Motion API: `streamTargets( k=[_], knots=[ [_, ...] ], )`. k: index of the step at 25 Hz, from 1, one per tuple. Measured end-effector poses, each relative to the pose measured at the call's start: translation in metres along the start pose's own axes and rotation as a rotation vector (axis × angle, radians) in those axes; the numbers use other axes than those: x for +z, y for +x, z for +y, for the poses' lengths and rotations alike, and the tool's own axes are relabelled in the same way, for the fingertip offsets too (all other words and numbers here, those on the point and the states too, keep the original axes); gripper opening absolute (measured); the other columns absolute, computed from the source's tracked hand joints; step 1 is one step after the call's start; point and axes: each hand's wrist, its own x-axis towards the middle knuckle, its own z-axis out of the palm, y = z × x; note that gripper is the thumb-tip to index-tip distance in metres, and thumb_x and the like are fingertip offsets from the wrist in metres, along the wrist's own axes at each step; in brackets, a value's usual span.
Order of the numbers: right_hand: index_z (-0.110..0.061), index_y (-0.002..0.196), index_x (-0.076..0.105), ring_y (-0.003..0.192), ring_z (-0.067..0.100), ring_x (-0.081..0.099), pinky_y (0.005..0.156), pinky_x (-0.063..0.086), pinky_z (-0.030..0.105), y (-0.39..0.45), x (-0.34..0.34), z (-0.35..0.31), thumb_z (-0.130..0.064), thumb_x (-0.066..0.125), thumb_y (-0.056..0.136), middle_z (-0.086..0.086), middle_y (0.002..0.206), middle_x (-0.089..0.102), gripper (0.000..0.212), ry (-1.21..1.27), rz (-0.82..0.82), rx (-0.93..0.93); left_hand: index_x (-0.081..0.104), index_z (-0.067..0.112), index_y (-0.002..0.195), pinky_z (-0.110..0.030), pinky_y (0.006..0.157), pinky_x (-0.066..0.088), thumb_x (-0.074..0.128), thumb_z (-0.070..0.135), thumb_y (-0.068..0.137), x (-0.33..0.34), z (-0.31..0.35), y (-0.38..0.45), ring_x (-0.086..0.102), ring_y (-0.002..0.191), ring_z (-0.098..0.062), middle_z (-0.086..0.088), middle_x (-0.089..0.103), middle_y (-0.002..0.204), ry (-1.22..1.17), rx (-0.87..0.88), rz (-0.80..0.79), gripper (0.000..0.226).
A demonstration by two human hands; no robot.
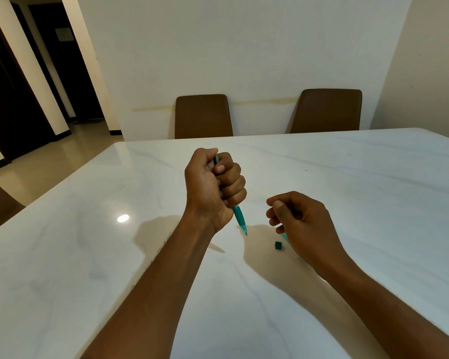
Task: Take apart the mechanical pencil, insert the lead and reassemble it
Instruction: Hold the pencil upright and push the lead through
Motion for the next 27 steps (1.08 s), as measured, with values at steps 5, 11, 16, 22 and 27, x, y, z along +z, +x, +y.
streamTargets(
  k=[5, 11, 16, 22, 27],
  knots=[
    [-0.019, 0.1, 0.071, 0.078, 0.012, 0.07, 0.072, 0.061, 0.034, 0.0001, 0.0004, 0.0002, -0.021, 0.053, 0.096, -0.005, 0.082, 0.073, 0.018, -0.001, 0.004, -0.007, 0.033, 0.016, 0.051, -0.018, 0.042, 0.014, 0.026, 0.031, 0.09, -0.0007, 0.0018, 0.0004, 0.018, 0.035, -0.007, 0.004, 0.027, 0.041, -0.004, 0.014, 0.019, 0.043],
    [-0.018, 0.101, 0.07, 0.079, 0.012, 0.07, 0.075, 0.061, 0.036, 0.0003, 0.0009, -0.0005, -0.022, 0.053, 0.096, -0.004, 0.083, 0.073, 0.019, 0.008, 0.002, -0.006, 0.031, 0.015, 0.052, -0.019, 0.043, 0.013, 0.026, 0.03, 0.089, -0.0013, 0.0014, 0.0006, 0.016, 0.037, -0.008, 0.004, 0.026, 0.041, 0.006, 0.033, 0.046, 0.04],
    [-0.018, 0.102, 0.07, 0.08, 0.013, 0.07, 0.075, 0.06, 0.036, 0.0003, 0.0006, 0.0001, -0.022, 0.052, 0.096, -0.003, 0.084, 0.073, 0.019, 0.007, -0.003, -0.005, 0.031, 0.016, 0.051, -0.018, 0.042, 0.013, 0.025, 0.028, 0.089, -0.0018, 0.0041, 0.0004, 0.017, 0.035, -0.007, 0.005, 0.026, 0.041, -0.003, 0.053, 0.049, 0.04],
    [-0.018, 0.101, 0.071, 0.079, 0.013, 0.07, 0.073, 0.06, 0.035, 0.0, 0.0, -0.0007, -0.021, 0.052, 0.096, -0.004, 0.083, 0.073, 0.019, 0.017, 0.0, 0.005, 0.032, 0.016, 0.053, -0.019, 0.041, 0.013, 0.027, 0.027, 0.089, -0.0007, 0.0062, 0.0003, 0.015, 0.037, -0.008, 0.005, 0.025, 0.042, 0.013, 0.058, 0.055, 0.038],
    [-0.019, 0.101, 0.071, 0.079, 0.012, 0.07, 0.071, 0.061, 0.033, -0.0007, 0.0002, -0.0014, -0.021, 0.052, 0.097, -0.004, 0.083, 0.073, 0.019, 0.023, -0.006, 0.009, 0.034, 0.016, 0.054, -0.019, 0.041, 0.013, 0.027, 0.028, 0.09, -0.0016, 0.0085, -0.0001, 0.016, 0.036, -0.007, 0.005, 0.025, 0.043, 0.003, 0.062, 0.053, 0.038]
  ],
)
